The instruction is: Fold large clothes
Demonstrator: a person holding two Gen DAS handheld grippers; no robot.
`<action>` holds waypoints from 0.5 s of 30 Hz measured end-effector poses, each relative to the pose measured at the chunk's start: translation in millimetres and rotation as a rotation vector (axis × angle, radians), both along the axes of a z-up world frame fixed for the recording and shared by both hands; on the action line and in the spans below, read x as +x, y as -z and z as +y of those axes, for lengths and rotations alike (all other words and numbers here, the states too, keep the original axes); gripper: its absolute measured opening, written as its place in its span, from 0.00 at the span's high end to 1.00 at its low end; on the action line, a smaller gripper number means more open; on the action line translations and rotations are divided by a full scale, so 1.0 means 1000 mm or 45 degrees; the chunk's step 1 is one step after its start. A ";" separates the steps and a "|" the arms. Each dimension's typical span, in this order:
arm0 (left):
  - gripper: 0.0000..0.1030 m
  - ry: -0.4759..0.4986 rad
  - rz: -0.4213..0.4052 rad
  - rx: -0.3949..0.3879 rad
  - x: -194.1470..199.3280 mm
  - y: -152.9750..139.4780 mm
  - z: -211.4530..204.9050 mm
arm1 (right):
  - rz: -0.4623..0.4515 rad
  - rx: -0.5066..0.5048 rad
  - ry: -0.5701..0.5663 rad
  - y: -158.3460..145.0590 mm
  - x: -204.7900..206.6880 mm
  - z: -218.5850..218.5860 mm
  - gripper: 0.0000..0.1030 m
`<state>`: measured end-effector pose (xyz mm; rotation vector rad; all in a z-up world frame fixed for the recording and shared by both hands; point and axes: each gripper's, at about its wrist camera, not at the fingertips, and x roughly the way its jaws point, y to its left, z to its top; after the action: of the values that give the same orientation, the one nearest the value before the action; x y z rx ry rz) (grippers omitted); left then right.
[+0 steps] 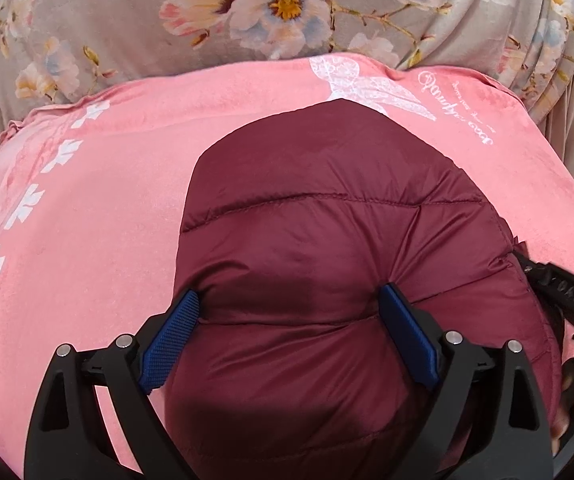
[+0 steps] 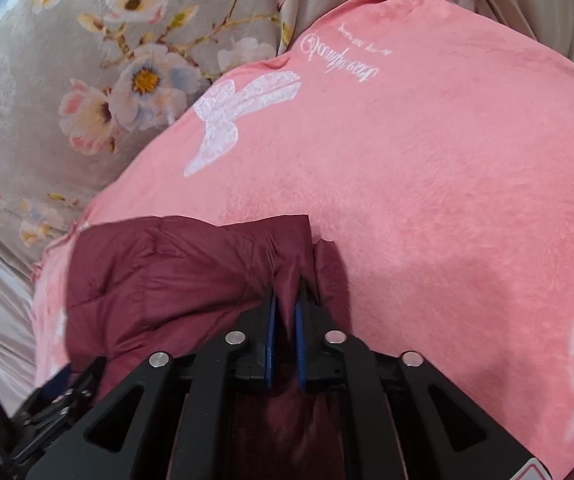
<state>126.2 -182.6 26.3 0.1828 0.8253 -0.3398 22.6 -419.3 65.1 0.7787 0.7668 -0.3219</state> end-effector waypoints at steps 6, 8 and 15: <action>0.15 0.092 0.069 -0.109 -0.029 -0.034 0.035 | -0.033 -0.027 -0.246 -0.048 -0.063 0.040 0.83; 0.15 0.136 0.068 -0.106 -0.045 -0.040 0.041 | -0.017 -0.045 -0.320 -0.049 -0.077 0.059 0.83; 0.15 0.212 0.106 -0.037 -0.084 -0.026 0.041 | 0.151 -0.076 -0.394 -0.007 -0.101 0.102 0.83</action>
<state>41.8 -141.1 52.3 0.2120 0.8888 -0.5180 -78.1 -317.4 72.3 0.5773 0.9708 -0.1118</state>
